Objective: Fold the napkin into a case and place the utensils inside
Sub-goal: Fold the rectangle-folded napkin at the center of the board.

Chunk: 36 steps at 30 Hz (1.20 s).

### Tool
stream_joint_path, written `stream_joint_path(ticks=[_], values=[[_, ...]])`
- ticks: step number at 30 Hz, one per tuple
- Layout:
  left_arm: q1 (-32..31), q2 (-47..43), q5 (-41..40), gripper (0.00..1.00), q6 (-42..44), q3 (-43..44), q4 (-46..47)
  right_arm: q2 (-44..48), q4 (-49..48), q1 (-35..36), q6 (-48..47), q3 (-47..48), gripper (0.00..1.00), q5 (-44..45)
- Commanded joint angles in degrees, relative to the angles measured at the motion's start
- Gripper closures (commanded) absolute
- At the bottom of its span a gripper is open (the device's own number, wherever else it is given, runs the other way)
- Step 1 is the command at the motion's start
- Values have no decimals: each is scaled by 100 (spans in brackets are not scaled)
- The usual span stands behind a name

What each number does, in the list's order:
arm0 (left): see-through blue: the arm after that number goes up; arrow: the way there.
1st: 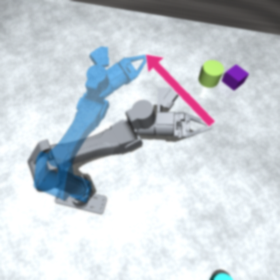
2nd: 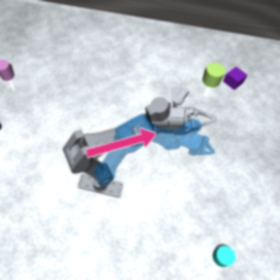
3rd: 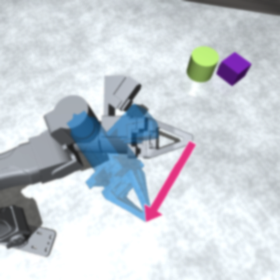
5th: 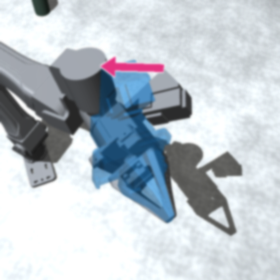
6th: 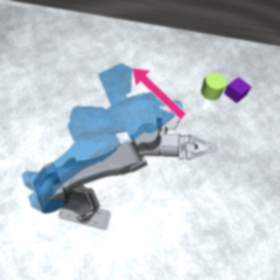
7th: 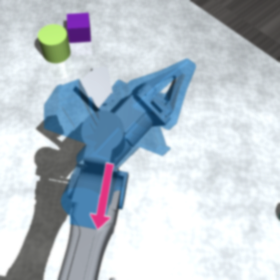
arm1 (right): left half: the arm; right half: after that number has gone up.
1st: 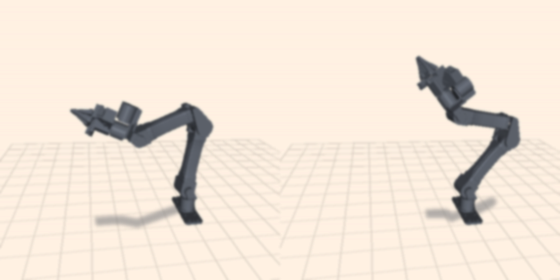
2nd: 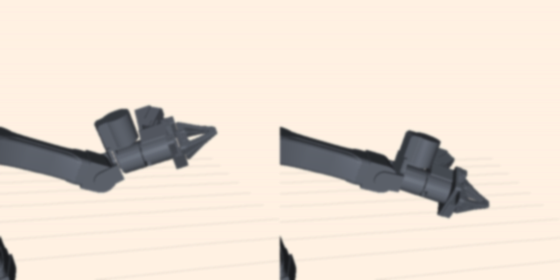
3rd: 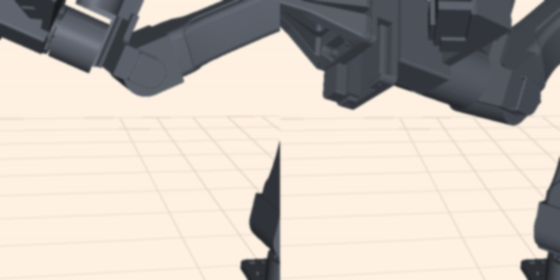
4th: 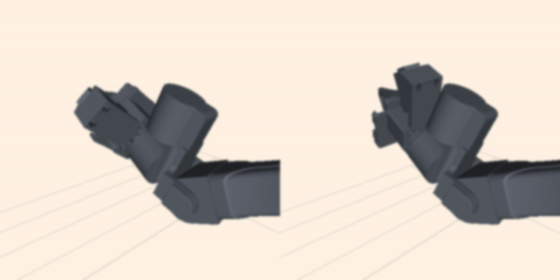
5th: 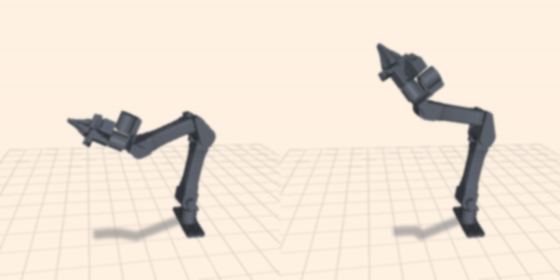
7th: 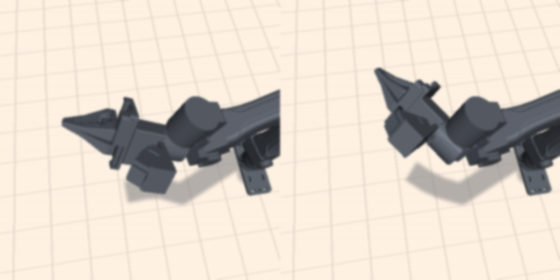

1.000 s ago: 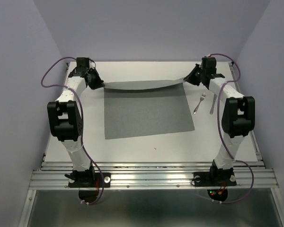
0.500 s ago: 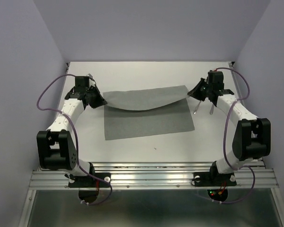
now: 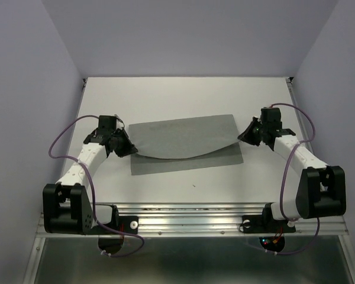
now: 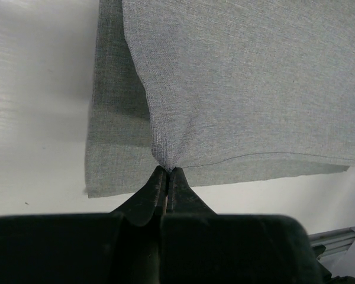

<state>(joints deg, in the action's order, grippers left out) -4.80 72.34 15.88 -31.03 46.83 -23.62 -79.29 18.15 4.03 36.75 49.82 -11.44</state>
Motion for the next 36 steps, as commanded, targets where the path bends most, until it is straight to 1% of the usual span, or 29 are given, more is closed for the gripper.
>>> stream_joint_path(ticks=[1, 6, 10, 14, 21, 24, 32, 36], values=[[-21, -228, -234, 100, -9, 28, -204, 220, 74, -43, -151, 27, 99, 160], [-21, -369, -296, 100, 44, 247, -503, 492, 267, -43, -160, 54, 99, 353], [-21, -422, -375, 100, 70, 204, -670, 633, 390, -43, -168, 10, 99, 537], [-21, -396, -524, 100, -17, 72, -794, 686, 426, -43, -142, -183, 99, 345], [-21, -282, -630, 100, -149, -209, -732, 537, 373, -43, 86, -605, 99, -174], [-21, -150, -595, 100, -176, -349, -653, 502, 294, -43, 174, -851, 99, -218], [-21, 158, -639, 100, -219, -332, -635, 388, 180, -43, 236, -1009, 99, -270], [-21, 141, -604, 100, -290, -376, -600, 335, 162, -43, 227, -1045, 99, -183]])
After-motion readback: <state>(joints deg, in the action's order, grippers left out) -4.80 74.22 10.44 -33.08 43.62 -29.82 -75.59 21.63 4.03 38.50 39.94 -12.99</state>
